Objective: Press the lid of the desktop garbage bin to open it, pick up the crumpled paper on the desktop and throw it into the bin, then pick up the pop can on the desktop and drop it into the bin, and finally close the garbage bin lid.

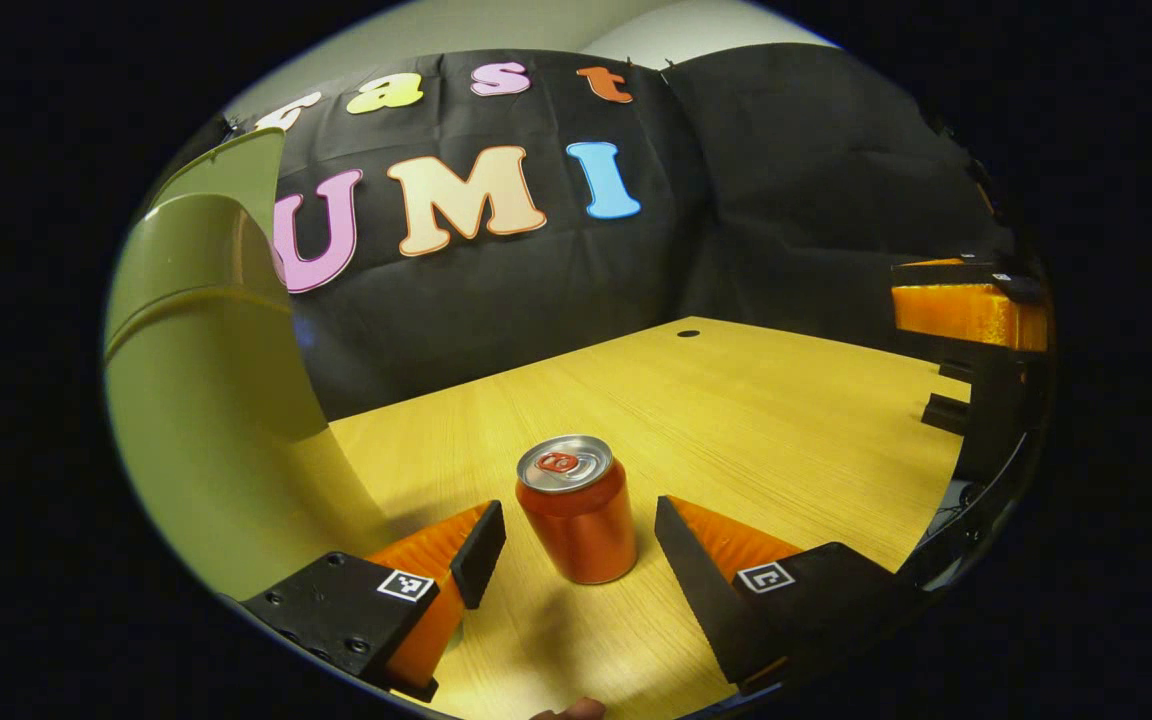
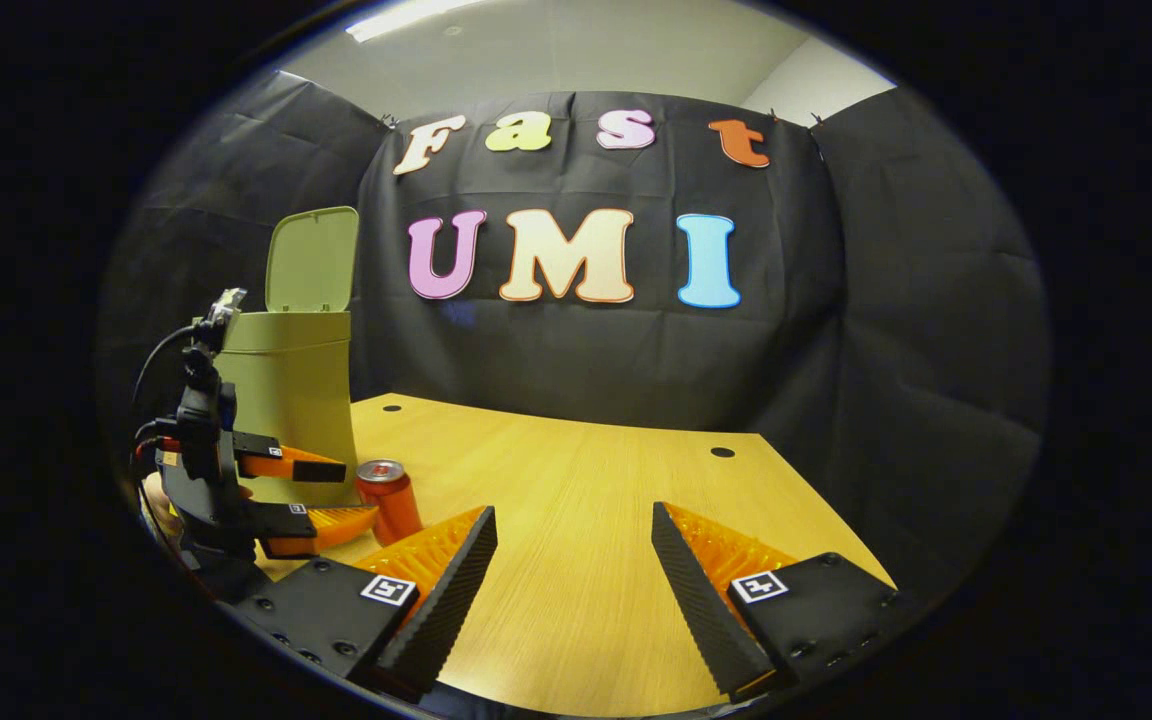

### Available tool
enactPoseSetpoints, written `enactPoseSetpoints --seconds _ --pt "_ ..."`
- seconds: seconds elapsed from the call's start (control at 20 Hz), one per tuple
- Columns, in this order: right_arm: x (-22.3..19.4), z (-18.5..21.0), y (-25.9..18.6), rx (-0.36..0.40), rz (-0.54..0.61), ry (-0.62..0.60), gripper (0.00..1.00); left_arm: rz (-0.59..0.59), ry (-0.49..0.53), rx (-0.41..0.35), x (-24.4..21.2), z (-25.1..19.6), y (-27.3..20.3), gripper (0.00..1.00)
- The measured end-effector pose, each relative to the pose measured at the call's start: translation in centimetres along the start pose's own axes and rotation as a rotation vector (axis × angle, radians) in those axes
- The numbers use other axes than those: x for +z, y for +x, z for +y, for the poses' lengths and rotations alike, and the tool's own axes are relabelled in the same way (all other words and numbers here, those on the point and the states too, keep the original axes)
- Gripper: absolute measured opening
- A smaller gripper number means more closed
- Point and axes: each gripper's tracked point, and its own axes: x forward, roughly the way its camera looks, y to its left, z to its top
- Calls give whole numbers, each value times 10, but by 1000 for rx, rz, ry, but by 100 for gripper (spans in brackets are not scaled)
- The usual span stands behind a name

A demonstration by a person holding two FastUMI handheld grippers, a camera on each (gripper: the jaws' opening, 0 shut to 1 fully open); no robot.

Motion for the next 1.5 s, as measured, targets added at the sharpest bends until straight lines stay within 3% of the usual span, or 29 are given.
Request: enactPoseSetpoints --seconds 0.7,0.9,1.5 --pt "-9 -16 6 -19 23 34 98 62 -4 -19 -6 4 40 93" --pt "-11 -13 7 -13 29 29 98 50 -37 -38 1 2 41 80" --pt "-6 -4 3 6 24 32 98 -94 18 -39 102 4 -1 78"
